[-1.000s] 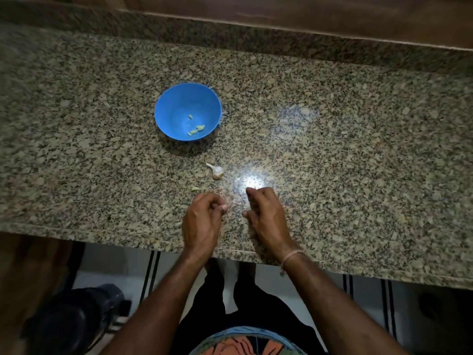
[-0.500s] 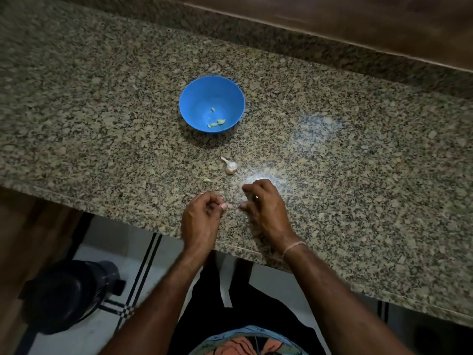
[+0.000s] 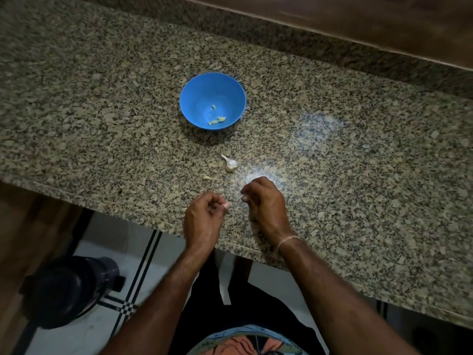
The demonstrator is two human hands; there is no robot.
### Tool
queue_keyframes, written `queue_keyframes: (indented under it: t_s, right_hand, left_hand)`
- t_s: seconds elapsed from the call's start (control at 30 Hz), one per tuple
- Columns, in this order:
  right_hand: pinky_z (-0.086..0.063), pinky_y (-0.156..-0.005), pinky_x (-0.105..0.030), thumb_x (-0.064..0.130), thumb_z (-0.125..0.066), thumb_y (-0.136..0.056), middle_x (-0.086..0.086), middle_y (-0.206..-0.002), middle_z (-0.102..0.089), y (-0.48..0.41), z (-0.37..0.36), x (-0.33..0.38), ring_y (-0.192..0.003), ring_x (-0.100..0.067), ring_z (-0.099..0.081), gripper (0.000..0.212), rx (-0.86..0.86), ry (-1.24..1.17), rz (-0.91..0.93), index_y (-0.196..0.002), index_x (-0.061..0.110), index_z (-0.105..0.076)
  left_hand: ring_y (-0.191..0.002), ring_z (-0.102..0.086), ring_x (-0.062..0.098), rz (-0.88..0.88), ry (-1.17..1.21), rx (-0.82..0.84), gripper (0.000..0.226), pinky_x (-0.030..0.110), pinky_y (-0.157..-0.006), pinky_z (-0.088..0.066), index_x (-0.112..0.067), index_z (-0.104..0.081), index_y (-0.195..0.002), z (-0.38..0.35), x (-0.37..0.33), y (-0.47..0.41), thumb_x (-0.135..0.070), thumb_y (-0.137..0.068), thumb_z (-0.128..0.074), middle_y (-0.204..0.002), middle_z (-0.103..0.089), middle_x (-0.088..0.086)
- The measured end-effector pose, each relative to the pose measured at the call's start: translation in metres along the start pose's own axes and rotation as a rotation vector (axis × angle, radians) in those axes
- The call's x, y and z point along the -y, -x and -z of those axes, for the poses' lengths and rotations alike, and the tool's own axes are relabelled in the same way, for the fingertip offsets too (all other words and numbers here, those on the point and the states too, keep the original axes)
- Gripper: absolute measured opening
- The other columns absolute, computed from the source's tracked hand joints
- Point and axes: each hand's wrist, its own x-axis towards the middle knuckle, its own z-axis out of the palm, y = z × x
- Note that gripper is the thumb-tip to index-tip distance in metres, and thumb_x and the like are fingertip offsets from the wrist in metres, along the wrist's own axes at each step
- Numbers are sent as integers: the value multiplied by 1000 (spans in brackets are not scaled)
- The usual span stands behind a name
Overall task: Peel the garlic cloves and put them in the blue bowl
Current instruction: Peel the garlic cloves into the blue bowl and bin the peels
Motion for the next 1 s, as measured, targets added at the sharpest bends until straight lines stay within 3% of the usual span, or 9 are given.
queue_keyframes:
  t_s: [0.17, 0.4, 0.47, 0.57, 0.67, 0.77, 0.93, 1.0]
  right_hand:
    - [-33, -65, -26, -1, -70, -88, 3, -86, -61, -9, -8, 13, -83, -16, -50, 16, -83, 195, -62, -86, 14, -68]
    - [-29, -70, -28, 7, -59, -101, -4, -100, -60, -13, -5, 17, -90, -16, -38, 7, 88, 400, -52, -104, 12, -63]
    - [-29, -68, -30, 3, -54, -102, -4, -97, -58, -4, -3, 24, -88, -18, -42, 12, 113, 400, -61, -99, 13, -60]
    - [-38, -58, -28, -9, -50, -89, -5, -80, -62, 15, -4, 33, -73, -17, -52, 26, 88, 62, -226, -77, 13, -56]
    - [-55, -64, -31, 0, -61, -96, -7, -79, -72, 23, -11, 41, -71, -21, -64, 19, 129, -354, -509, -81, 11, -65]
    - [-50, -59, -35, 7, -61, -104, -16, -76, -65, 25, -23, 60, -63, -23, -59, 18, 195, -736, -722, -87, 9, -65]
    - [-53, -56, -26, 0, -56, -105, -7, -65, -62, 27, -59, 114, -56, -14, -56, 24, 302, -942, -768, -83, 9, -61]
    - [-53, -71, -33, 1, -59, -103, -7, -65, -62, 30, -86, 137, -62, -17, -54, 26, 387, -934, -751, -80, 10, -64]
  left_hand:
    - [-79, -67, 8, -10, -21, 0, 13, 34, -69, -60, -27, -68, -86, -2, -2, 4, -29, -92, -80, -84, -70, -11]
    - [-78, -69, 9, 16, 49, -4, 14, 41, -73, -63, -29, -69, -86, 2, -6, 8, -34, -90, -81, -82, -72, -11]
    - [-77, -71, 8, 28, 87, -16, 16, 40, -73, -64, -29, -69, -85, 6, -5, 10, -37, -89, -81, -81, -73, -11]
    - [-78, -72, 8, 45, 105, -32, 13, 40, -73, -64, -29, -70, -86, 13, 1, 15, -33, -89, -82, -83, -74, -12]
    - [-79, -72, 7, 64, 125, -50, 12, 37, -72, -64, -28, -70, -86, 27, 10, 21, -28, -90, -81, -83, -75, -12]
    - [-77, -72, 5, 64, 156, -84, 13, 29, -69, -59, -28, -70, -84, 46, 23, 28, -26, -90, -81, -81, -75, -11]
    - [-80, -68, 2, 124, 174, -186, 10, 8, -63, -45, -27, -71, -88, 92, 54, 42, -27, -91, -80, -86, -73, -12]
    - [-80, -68, 2, 157, 199, -242, 10, 6, -61, -42, -26, -71, -87, 116, 73, 51, -26, -92, -80, -85, -73, -12]
